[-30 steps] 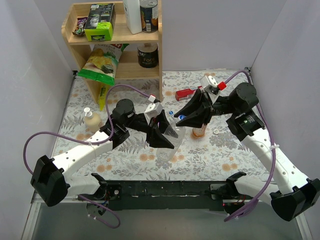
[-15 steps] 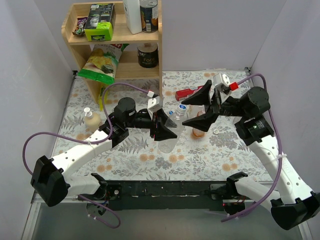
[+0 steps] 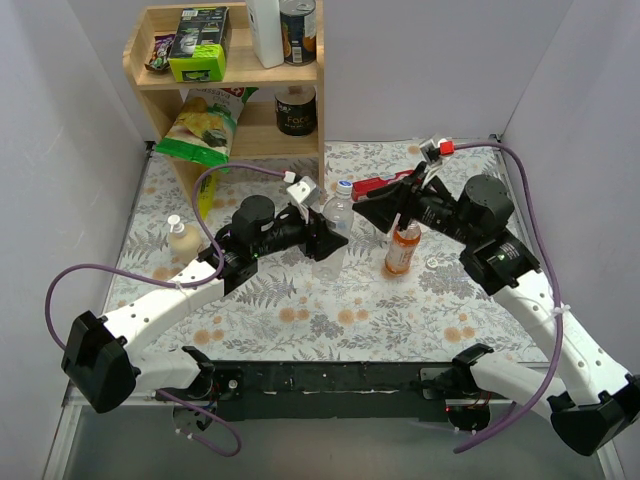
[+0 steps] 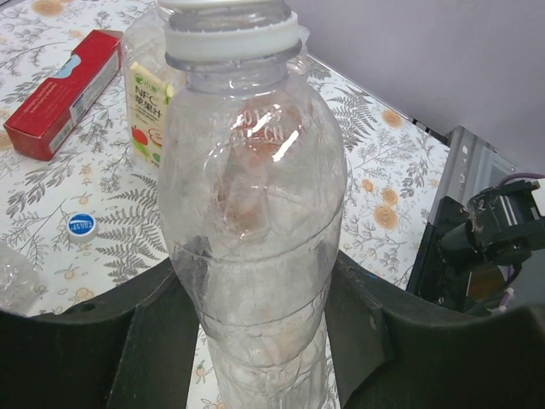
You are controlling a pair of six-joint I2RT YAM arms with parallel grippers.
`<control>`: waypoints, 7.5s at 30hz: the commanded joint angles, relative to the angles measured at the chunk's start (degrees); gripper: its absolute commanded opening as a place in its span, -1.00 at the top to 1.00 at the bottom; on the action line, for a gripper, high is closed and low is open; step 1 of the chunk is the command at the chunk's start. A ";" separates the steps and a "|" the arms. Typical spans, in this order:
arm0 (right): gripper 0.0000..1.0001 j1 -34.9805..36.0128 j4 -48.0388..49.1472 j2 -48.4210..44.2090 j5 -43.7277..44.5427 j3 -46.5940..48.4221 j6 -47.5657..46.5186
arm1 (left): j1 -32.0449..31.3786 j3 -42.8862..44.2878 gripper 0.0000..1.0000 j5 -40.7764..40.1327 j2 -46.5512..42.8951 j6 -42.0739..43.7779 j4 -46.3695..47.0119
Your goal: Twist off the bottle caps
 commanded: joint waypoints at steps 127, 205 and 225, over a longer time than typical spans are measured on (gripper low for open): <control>-0.35 20.43 7.90 20.88 31.81 -12.32 -13.88 | 8.62 -9.97 0.15 -13.45 -7.57 7.35 6.45; 0.97 27.64 18.16 15.50 36.62 -10.38 -23.10 | 25.59 -1.71 -0.96 -17.15 0.68 -6.18 -3.57; 0.33 28.52 20.37 21.58 39.08 -13.99 -23.81 | 25.67 -2.68 -0.96 -17.58 -2.22 -5.65 -2.34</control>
